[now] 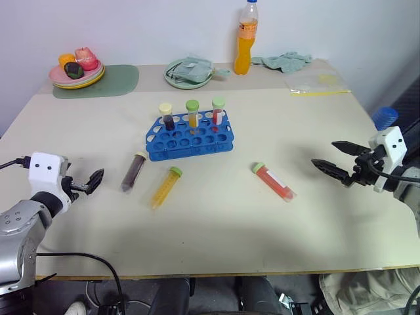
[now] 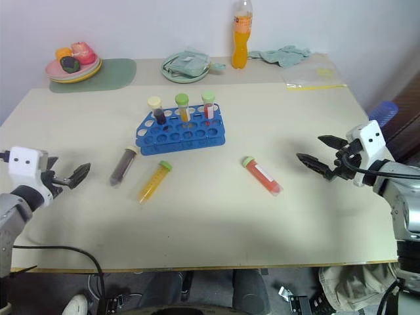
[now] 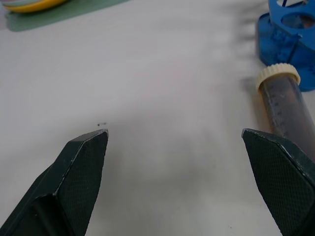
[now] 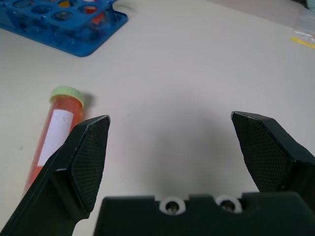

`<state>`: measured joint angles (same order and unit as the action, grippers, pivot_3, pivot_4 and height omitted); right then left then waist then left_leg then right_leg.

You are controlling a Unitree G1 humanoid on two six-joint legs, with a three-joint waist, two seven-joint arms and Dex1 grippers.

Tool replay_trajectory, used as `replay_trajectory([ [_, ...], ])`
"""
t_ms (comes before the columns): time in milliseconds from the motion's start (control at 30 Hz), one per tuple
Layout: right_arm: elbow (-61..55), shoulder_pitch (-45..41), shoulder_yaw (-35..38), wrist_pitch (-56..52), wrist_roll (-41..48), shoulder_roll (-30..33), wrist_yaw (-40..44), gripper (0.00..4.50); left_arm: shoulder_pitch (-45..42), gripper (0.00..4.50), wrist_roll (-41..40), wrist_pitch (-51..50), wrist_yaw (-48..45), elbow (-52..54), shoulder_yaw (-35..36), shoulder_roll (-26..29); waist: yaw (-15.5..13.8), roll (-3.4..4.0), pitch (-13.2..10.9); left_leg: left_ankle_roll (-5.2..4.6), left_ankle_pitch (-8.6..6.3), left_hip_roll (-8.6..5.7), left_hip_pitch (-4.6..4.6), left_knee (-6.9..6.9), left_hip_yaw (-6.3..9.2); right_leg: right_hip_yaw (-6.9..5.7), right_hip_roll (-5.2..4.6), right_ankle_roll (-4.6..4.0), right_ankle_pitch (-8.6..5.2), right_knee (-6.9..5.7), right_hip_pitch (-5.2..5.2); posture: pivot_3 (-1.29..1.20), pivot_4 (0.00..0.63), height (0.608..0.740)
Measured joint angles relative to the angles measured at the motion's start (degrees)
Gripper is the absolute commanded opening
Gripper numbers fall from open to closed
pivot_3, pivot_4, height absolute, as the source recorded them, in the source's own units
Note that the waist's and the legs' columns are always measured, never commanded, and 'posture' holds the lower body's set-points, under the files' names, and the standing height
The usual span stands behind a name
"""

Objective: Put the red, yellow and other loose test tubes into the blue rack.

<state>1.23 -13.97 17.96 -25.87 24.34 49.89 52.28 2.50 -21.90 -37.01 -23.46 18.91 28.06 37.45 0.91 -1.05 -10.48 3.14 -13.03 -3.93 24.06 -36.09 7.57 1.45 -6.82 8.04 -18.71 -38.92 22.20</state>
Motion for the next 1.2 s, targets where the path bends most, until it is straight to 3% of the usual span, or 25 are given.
replay_trajectory([
  [500, -2.46, -1.01, -2.11, -4.12, -1.86, 0.17, -3.51, 4.37, -4.65, 4.5, -2.72, -0.19, 0.16, 2.5, -0.75, -2.02, -0.14, -0.01, 0.0, 0.0, 0.0, -0.01, 0.01, -0.02, 0.01, -0.01, -0.01, 0.0, 0.0, 0.01, -0.01, 0.0, 0.15, 0.74],
  [800, -16.4, -1.13, -3.34, -21.84, 1.42, 2.0, -8.27, 4.37, -9.91, 4.5, -7.8, 0.1, -8.29, 6.1, -14.43, -4.93, -0.01, 0.01, 0.0, 0.0, 0.0, -0.01, 0.05, -0.02, 0.01, -0.01, 0.01, 0.0, 0.0, 0.01, 0.03, 0.0, 0.15, 0.74],
  [967, -20.75, -13.54, -12.16, -42.86, 4.56, 3.2, -12.26, 4.37, -11.43, 4.5, -5.94, 3.16, -15.86, 5.52, -23.2, -2.25, 0.23, 0.07, 0.0, 0.0, 0.0, 0.01, 0.05, -0.01, -0.01, 0.0, 0.02, -0.02, -0.01, 0.01, 0.06, 0.0, 0.15, 0.74],
  [1200, -18.42, -26.46, -28.0, -57.71, 4.41, 2.64, -14.51, 4.37, -13.42, 4.5, -4.24, 5.67, -19.83, 4.28, -30.69, -4.0, -0.17, 0.07, 0.0, -0.08, -0.04, -0.06, 0.33, -0.05, 0.07, -0.07, -0.04, 0.01, 0.01, 0.29, 0.13, 0.0, 0.15, 0.74],
])
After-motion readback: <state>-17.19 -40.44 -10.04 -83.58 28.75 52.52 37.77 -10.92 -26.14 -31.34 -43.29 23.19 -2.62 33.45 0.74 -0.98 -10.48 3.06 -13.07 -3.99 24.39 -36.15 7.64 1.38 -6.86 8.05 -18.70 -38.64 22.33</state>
